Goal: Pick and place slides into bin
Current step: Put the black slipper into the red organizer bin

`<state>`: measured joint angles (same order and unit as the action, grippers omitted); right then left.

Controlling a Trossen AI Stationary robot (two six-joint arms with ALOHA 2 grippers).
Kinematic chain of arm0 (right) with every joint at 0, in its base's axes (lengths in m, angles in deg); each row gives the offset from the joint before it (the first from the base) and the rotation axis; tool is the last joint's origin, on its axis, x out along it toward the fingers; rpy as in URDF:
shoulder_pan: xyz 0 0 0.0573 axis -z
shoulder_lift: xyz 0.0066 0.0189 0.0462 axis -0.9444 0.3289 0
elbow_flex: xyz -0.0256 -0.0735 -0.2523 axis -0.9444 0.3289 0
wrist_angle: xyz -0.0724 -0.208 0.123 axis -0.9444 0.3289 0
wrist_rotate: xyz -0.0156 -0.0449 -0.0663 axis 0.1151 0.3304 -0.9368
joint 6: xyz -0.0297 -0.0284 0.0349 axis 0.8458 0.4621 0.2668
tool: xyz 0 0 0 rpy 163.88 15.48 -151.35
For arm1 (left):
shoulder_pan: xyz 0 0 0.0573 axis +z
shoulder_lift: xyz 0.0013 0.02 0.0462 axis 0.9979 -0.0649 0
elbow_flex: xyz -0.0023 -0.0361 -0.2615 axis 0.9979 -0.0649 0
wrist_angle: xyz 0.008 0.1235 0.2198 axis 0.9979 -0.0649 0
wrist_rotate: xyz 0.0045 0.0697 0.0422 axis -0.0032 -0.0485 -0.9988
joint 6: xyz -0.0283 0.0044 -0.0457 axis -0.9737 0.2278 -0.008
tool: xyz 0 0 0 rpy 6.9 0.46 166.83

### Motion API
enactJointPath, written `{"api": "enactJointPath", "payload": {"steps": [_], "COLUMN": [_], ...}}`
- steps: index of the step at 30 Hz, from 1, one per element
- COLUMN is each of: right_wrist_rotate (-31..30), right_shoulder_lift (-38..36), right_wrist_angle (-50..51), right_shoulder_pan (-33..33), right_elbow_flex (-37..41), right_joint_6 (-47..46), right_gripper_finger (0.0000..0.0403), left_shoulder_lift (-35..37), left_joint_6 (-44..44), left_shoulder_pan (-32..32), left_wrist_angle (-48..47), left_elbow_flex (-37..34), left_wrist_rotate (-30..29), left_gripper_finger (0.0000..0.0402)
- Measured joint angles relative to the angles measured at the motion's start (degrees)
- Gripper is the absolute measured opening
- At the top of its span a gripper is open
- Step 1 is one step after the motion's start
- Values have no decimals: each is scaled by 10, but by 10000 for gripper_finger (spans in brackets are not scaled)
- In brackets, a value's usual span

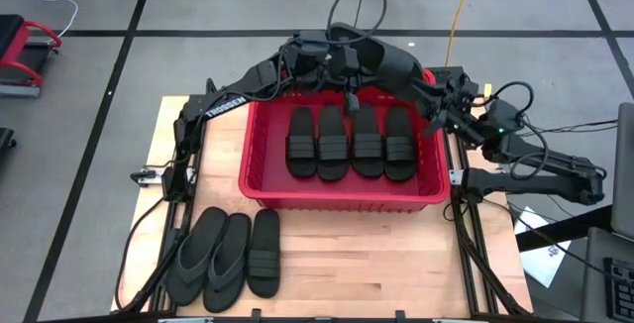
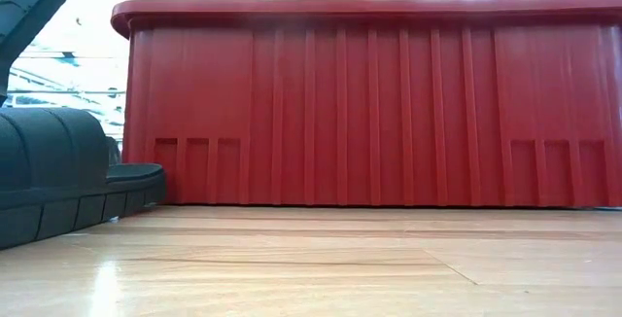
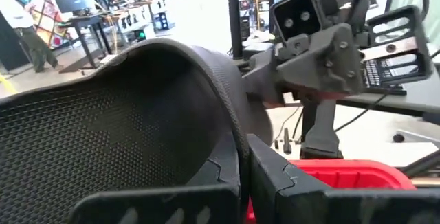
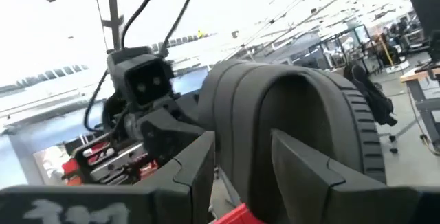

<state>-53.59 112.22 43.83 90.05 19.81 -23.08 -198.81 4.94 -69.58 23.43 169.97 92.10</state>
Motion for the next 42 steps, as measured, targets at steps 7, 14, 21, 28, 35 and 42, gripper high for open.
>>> {"api": "enactJointPath", "payload": {"steps": [7,14,21,28,35,42], "right_wrist_rotate": [33,115,181,255,225,221], "right_shoulder_lift": [7,28,35,37,42,42], "right_wrist_angle": [-12,-40,-65,-104,-81,-63], "right_shoulder_pan": [24,49,75,90,89,89], "right_elbow_flex": [0,0,0,0,0,0], "right_joint_6": [-33,-62,-51,-58,-79,-96], "right_gripper_finger": [132,132,132,132,132,132], "left_shoulder_lift": [0,0,1,2,4,11], "left_joint_6": [9,15,8,-6,-2,5], "left_shoulder_pan": [-11,-7,-2,4,10,9], "left_wrist_angle": [-1,-7,-15,-20,-25,-28], "left_elbow_flex": [0,0,1,2,1,0], "left_wrist_rotate": [17,54,89,130,137,131], "left_gripper_finger": [0,0,0,0,0,0]}}
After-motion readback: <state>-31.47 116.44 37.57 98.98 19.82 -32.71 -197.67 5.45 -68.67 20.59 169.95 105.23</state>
